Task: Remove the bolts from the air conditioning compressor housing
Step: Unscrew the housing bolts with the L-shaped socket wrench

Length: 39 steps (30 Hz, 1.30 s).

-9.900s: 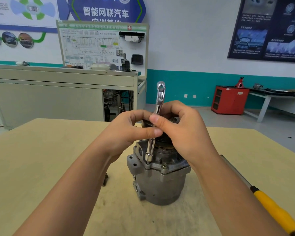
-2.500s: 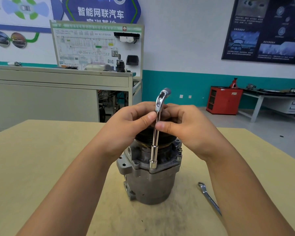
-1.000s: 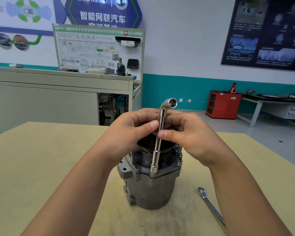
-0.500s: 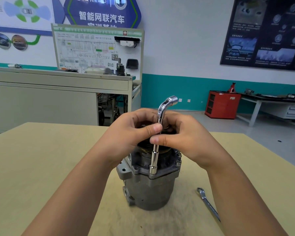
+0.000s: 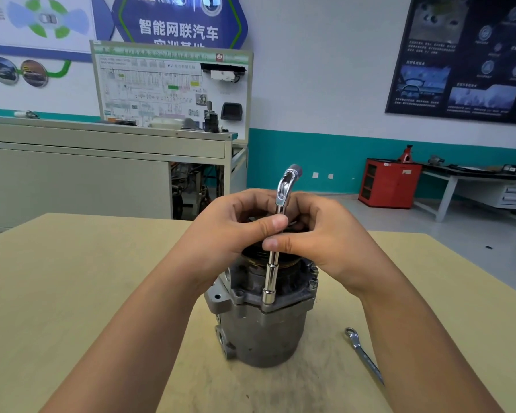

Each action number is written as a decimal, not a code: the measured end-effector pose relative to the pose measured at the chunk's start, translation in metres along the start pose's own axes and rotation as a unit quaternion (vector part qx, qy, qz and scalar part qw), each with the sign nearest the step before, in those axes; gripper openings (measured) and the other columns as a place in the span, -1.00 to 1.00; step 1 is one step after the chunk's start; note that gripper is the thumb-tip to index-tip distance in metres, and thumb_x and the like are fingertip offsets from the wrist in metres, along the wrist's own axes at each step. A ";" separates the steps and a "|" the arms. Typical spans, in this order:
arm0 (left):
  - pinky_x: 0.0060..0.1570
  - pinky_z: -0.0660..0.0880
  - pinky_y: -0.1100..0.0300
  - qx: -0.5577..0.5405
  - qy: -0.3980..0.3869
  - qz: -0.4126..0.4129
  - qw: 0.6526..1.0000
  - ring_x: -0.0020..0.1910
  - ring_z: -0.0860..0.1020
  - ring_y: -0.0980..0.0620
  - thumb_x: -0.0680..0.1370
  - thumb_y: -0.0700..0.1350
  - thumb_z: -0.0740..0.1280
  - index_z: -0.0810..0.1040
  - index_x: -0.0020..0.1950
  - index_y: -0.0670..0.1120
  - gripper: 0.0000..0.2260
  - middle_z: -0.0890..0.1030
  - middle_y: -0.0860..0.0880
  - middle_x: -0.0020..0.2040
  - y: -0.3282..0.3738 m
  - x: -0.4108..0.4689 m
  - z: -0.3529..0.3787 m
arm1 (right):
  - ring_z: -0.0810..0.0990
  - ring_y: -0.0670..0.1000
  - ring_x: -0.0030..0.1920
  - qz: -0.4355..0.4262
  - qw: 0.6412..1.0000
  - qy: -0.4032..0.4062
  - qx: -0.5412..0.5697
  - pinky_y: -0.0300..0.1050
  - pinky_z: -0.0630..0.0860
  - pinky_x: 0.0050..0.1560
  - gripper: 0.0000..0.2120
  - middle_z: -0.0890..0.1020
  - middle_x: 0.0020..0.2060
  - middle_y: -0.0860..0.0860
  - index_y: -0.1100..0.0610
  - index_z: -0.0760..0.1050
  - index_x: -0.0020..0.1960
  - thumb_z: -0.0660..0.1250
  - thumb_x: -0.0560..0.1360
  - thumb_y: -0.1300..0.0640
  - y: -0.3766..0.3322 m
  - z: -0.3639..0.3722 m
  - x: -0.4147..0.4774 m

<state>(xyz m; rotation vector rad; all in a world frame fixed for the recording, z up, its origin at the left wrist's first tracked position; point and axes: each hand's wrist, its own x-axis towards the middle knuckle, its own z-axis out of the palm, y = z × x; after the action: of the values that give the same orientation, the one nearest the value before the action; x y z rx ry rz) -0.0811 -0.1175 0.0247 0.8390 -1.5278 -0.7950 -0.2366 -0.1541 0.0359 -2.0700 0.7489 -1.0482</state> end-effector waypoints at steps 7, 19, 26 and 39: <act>-0.07 0.51 0.33 -0.012 0.001 0.004 1.000 -0.03 0.63 0.08 0.34 -0.08 0.39 0.62 0.01 -0.12 -0.73 0.69 -0.03 -0.03 0.001 -0.002 0.001 | 0.63 0.10 -0.05 -0.009 1.000 0.006 -0.007 0.19 0.55 0.06 -0.69 0.64 -0.11 0.13 0.29 0.54 -0.05 0.54 0.28 0.22 -0.001 -0.001 0.000; 0.02 0.48 0.32 0.014 -0.016 0.006 1.000 0.08 0.61 0.08 0.44 -0.06 0.29 0.60 0.09 -0.08 -0.74 0.67 -0.01 0.05 0.001 -0.003 0.001 | 0.60 -0.04 0.05 -0.034 0.999 -0.040 0.007 -0.02 0.52 0.18 -0.80 0.61 -0.04 -0.05 0.04 0.61 -0.03 0.39 0.44 0.30 -0.003 -0.002 -0.001; 0.11 0.52 0.16 0.025 0.006 0.000 1.000 0.08 0.61 -0.06 0.39 -0.03 0.34 0.59 0.05 -0.18 -0.68 0.66 -0.14 0.05 -0.001 -0.002 0.002 | 0.64 -0.03 -0.04 -0.024 0.999 -0.024 -0.006 0.08 0.56 0.11 -0.83 0.65 -0.11 0.01 0.07 0.59 -0.07 0.49 0.37 0.21 -0.002 -0.002 -0.002; -0.13 0.50 0.33 0.000 0.025 0.011 1.000 -0.09 0.61 0.11 0.30 -0.02 0.40 0.58 -0.14 -0.07 -0.80 0.66 0.02 -0.11 0.001 -0.003 0.006 | 0.62 0.01 -0.08 -0.029 0.999 -0.015 -0.036 0.13 0.55 0.05 -0.82 0.63 -0.15 0.05 0.12 0.55 -0.11 0.50 0.34 0.19 -0.003 0.001 -0.002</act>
<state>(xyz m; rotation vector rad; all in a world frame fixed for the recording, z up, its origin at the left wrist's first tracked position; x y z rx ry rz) -0.0873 -0.1142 0.0228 0.8354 -1.4900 -0.7525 -0.2357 -0.1504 0.0371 -2.1761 0.7242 -1.0328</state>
